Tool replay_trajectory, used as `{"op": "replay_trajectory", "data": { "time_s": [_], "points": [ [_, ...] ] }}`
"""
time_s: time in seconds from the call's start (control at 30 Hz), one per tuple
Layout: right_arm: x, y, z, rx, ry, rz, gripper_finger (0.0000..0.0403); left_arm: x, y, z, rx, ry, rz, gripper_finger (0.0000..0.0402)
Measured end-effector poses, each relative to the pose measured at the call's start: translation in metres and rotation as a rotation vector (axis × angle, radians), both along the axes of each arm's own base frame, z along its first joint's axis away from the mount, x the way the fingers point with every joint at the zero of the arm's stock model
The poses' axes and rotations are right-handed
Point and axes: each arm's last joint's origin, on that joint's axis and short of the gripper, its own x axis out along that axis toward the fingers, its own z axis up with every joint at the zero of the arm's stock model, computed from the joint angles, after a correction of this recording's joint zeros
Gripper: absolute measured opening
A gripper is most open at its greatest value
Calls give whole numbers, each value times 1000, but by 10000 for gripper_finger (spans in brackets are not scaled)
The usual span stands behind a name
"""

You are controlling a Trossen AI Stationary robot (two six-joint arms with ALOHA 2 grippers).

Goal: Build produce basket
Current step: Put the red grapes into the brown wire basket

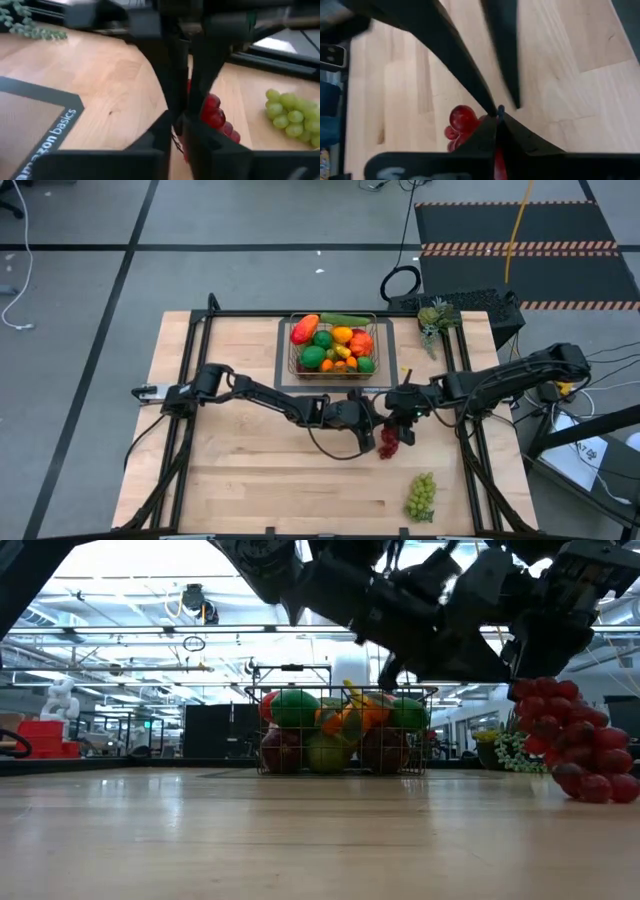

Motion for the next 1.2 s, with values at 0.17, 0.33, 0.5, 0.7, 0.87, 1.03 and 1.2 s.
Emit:
{"op": "replay_trajectory", "data": {
  "time_s": [0.17,0.33,0.5,0.7,0.87,1.03,1.2],
  "points": [
    [-4,0,7,71,-14,-35,3,-7,3,28,-63,-26,39,128],
    [-11,0,22,189,-69,-112,3,-26,19,64,-226,45,141,179],
    [-20,-2,44,298,-192,-180,2,-50,28,86,-275,161,205,183],
    [-31,-4,68,415,-353,-219,2,-68,25,102,-292,228,220,162],
    [-37,-5,91,488,-524,-205,2,-69,15,102,-356,220,233,141],
    [-42,-5,123,490,-637,-169,2,-70,6,104,-425,205,248,125],
    [-50,-6,166,473,-779,-110,2,-72,-3,104,-531,196,287,116]
  ]
}}
